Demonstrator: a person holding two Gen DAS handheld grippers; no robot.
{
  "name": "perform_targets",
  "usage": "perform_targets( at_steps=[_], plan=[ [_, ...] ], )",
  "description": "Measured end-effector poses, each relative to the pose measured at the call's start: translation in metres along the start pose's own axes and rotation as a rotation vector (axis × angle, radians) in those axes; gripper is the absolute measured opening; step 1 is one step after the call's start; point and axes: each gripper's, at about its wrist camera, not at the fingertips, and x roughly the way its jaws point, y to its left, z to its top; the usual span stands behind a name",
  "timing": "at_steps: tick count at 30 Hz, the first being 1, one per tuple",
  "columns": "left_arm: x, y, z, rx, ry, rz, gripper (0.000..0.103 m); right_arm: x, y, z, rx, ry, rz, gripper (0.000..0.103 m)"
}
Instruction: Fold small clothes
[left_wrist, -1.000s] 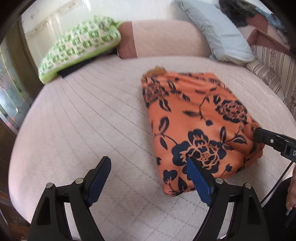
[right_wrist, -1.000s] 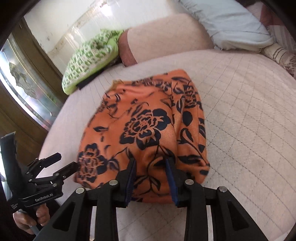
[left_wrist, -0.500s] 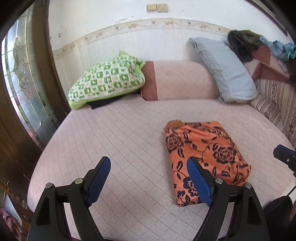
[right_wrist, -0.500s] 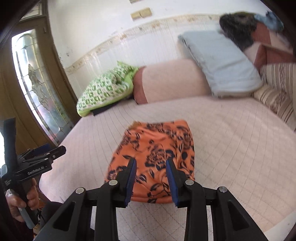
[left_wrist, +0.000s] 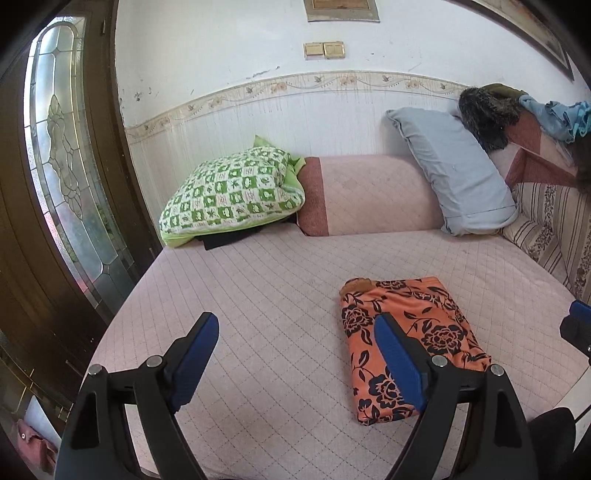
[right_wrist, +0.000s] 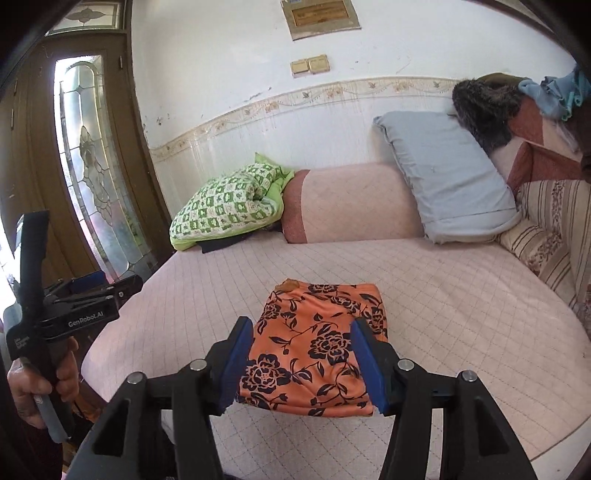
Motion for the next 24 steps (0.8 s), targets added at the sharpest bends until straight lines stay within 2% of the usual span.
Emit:
perform_targets(
  at_steps=[7, 9, 11, 24],
  plan=[
    [-0.008, -0.004, 0.002, 0.021, -0.012, 0.039, 0.088, -0.006, 0.001, 0.000, -0.002, 0.000, -0.017, 0.059],
    [-0.013, -0.006, 0.002, 0.035, -0.037, 0.073, 0.100, -0.007, 0.001, 0.000, -0.006, 0.001, -0.023, 0.059],
    [-0.020, -0.007, 0.002, 0.048, -0.070, 0.089, 0.100, -0.007, 0.001, 0.001, 0.000, 0.003, -0.026, 0.059],
    [-0.029, -0.003, 0.006, 0.031, -0.068, 0.058, 0.100, 0.007, 0.005, 0.002, 0.027, 0.042, -0.019, 0.059]
  ],
)
